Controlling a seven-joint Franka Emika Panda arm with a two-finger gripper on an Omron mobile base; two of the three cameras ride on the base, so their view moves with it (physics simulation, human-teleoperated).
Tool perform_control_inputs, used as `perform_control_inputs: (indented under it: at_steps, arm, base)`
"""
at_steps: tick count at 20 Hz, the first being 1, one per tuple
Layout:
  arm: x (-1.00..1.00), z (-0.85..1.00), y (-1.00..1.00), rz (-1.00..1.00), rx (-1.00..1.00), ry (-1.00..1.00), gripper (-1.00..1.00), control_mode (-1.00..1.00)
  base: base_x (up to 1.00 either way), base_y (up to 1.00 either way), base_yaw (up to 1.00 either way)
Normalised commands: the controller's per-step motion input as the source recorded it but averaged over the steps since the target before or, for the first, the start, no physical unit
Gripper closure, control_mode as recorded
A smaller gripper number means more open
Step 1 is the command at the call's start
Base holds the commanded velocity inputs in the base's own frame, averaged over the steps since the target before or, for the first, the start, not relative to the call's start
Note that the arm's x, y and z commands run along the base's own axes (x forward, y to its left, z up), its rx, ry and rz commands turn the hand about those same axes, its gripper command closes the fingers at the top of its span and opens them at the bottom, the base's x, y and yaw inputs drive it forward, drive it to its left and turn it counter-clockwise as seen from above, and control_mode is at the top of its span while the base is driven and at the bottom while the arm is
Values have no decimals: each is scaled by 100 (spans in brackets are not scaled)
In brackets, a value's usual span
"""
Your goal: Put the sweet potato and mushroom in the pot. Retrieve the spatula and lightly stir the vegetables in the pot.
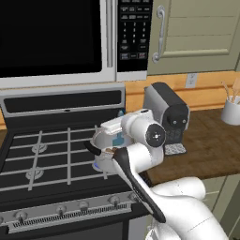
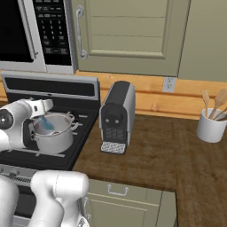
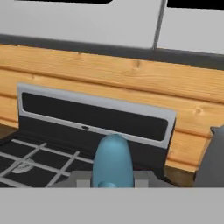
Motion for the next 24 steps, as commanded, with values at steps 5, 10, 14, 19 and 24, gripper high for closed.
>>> perform_control_inputs:
  at_steps: [5, 10, 14, 19, 24]
  arm:
    - [17, -35, 9, 2, 0, 8, 100, -100]
    - [19, -8, 8, 0, 0, 17, 100, -100]
    - [37, -5, 4, 0, 0, 18, 100, -100]
    - [54, -53, 0, 0, -8, 15, 100, -100]
    - [23, -79, 0, 0, -11, 0, 100, -100]
  base:
    - [0, 0, 0]
    - [0, 0, 0]
    - [0, 0, 0]
    - [0, 0, 0]
    - [0, 0, 0]
